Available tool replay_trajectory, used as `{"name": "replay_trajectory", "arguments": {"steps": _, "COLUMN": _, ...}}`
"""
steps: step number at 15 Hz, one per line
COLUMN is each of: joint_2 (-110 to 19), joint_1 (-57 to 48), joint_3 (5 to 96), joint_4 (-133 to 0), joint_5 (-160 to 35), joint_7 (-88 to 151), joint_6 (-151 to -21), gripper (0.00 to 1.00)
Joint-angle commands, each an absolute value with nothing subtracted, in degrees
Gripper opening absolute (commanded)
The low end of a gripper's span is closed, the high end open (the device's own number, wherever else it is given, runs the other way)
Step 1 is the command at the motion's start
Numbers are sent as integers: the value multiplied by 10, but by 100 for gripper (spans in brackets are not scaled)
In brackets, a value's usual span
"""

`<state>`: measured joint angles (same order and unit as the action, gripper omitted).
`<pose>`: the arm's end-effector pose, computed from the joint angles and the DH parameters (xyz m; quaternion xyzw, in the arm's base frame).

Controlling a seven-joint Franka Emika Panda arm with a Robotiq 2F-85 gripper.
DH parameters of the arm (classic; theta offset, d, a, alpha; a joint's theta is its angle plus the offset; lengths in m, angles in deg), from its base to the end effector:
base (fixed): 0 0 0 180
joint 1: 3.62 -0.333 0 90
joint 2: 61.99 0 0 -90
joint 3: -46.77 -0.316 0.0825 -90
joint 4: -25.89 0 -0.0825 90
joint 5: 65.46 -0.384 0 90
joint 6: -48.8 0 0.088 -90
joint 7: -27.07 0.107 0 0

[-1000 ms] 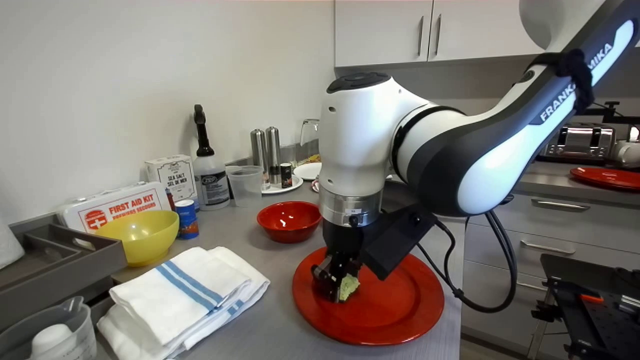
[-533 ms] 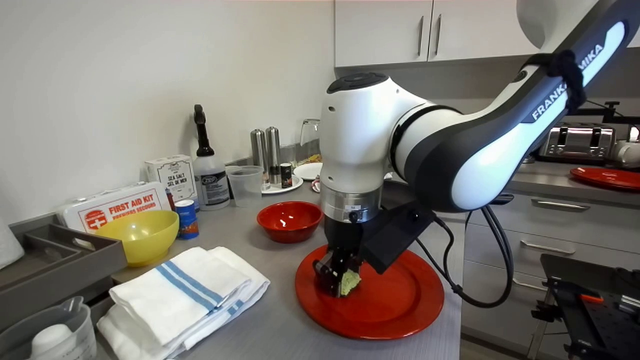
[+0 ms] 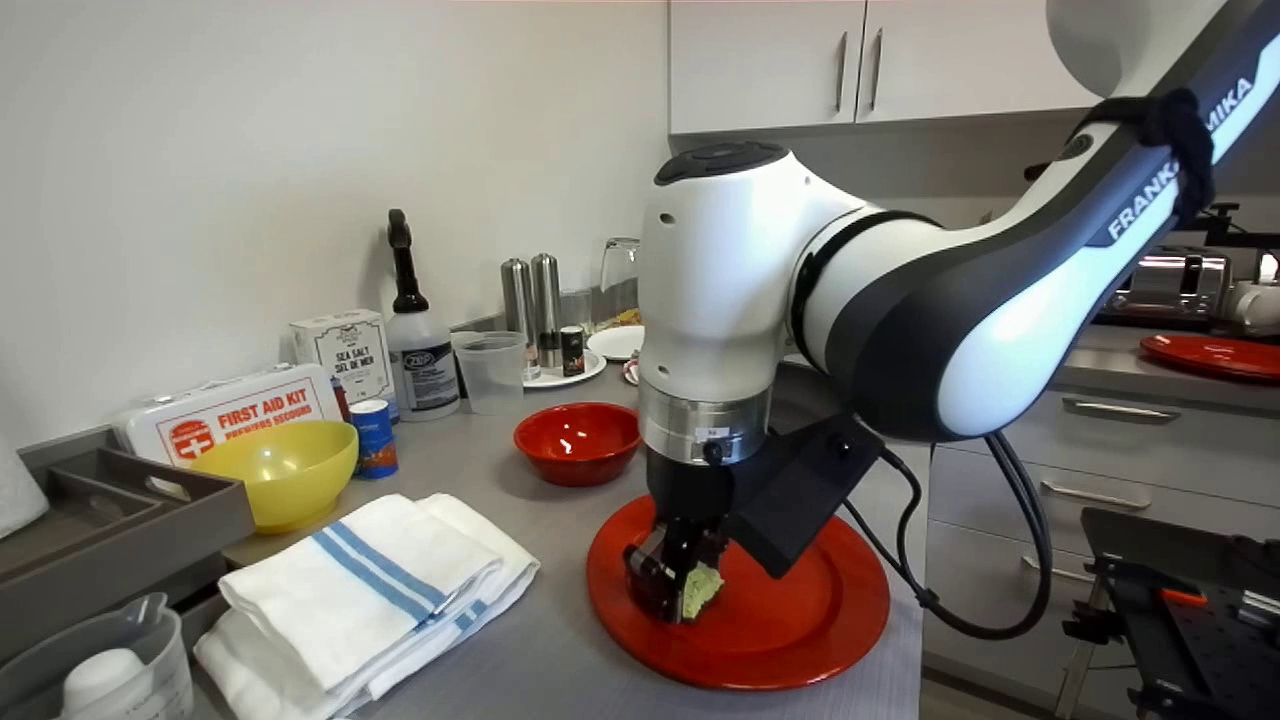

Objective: Pick up the sponge and clean the red plate

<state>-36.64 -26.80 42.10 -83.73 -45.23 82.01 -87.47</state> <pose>0.5606 0.2892 0.2664 0.9878 -0.1131 0.0801 0.0704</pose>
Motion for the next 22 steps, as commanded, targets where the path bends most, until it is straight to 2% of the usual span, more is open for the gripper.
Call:
{"name": "replay_trajectory", "arguments": {"steps": 1, "joint_2": -364, "joint_1": -276, "joint_3": 408, "joint_4": -840, "joint_5": -467, "joint_7": 807, "joint_6": -875, "gripper": 27}}
{"name": "replay_trajectory", "arguments": {"steps": 10, "joint_2": -367, "joint_1": -287, "joint_3": 410, "joint_4": -844, "joint_5": -445, "joint_7": 812, "joint_6": -878, "gripper": 27}}
{"name": "replay_trajectory", "arguments": {"steps": 22, "joint_2": -420, "joint_1": -244, "joint_3": 438, "joint_4": -902, "joint_5": -450, "joint_7": 809, "joint_6": -903, "gripper": 27}}
